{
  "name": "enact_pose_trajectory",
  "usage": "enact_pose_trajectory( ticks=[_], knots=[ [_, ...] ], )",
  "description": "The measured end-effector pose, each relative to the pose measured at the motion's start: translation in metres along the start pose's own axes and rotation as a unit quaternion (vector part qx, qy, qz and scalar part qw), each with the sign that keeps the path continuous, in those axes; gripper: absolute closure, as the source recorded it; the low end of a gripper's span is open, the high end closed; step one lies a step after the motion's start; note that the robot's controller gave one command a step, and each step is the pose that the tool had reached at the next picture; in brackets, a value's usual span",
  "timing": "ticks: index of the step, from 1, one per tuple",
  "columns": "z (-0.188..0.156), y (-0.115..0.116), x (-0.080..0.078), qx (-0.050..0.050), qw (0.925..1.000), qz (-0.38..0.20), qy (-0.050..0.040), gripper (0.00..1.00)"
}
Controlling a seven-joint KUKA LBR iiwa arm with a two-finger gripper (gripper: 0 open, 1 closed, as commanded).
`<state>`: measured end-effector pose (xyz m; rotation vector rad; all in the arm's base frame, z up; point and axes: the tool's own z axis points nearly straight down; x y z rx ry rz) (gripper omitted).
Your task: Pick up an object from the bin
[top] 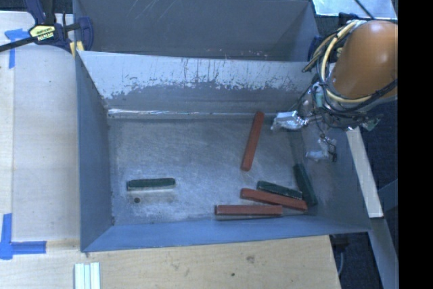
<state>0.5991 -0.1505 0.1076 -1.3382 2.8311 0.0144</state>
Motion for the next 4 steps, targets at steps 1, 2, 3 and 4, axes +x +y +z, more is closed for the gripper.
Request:
enact_pose_trajectory(
  ticks=[1,2,3,4],
  knots=[
    [0.02,0.044,-0.081,0.001,0.9958,-0.092,0.004,0.0],
    [0.019,0.041,-0.077,0.001,0.9961,-0.088,0.0056,1.0],
    [-0.054,0.029,-0.073,0.004,0.951,-0.309,0.0051,1.0],
    [-0.051,0.03,-0.073,0.0,0.9514,-0.308,0.0055,0.0]
  ],
)
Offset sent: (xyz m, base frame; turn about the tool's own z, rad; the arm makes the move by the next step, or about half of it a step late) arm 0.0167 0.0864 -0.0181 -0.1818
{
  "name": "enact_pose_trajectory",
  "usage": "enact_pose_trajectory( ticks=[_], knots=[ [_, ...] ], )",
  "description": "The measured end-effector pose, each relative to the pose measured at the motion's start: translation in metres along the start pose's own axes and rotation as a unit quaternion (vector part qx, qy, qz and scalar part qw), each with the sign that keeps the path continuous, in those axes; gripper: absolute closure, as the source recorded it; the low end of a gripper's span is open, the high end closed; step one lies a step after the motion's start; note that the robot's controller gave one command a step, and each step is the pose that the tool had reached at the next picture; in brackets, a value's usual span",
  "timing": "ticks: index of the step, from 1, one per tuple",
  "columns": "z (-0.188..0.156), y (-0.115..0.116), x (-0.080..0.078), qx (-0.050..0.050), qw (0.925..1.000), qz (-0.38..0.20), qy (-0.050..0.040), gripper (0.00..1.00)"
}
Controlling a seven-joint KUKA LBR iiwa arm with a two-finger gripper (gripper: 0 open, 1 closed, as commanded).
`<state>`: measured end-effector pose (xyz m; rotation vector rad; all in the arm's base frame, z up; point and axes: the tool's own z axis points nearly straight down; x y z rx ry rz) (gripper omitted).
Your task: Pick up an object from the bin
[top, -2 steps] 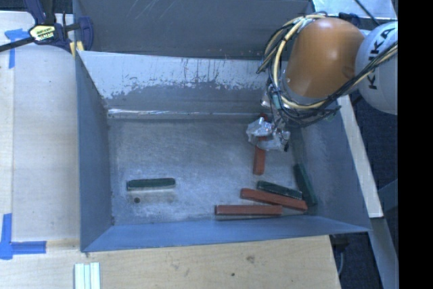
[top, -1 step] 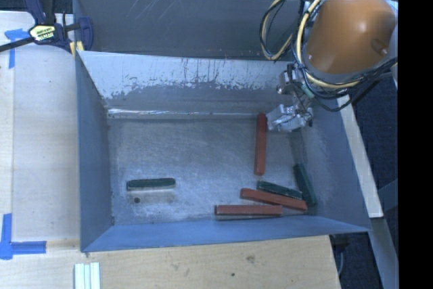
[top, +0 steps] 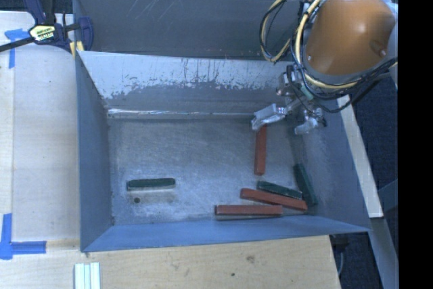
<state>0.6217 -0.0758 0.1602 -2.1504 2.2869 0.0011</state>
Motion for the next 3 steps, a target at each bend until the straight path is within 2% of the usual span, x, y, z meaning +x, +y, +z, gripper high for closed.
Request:
enact_pose_trajectory(
  ticks=[1,2,3],
  knots=[
    [0.095,0.004,-0.022,-0.004,0.9996,-0.027,-0.0007,0.0],
    [0.089,0.001,-0.021,0.0,0.9997,-0.025,-0.0006,1.0],
    [-0.085,0.017,-0.059,0.005,0.9999,-0.012,0.0,1.0]
  ],
)
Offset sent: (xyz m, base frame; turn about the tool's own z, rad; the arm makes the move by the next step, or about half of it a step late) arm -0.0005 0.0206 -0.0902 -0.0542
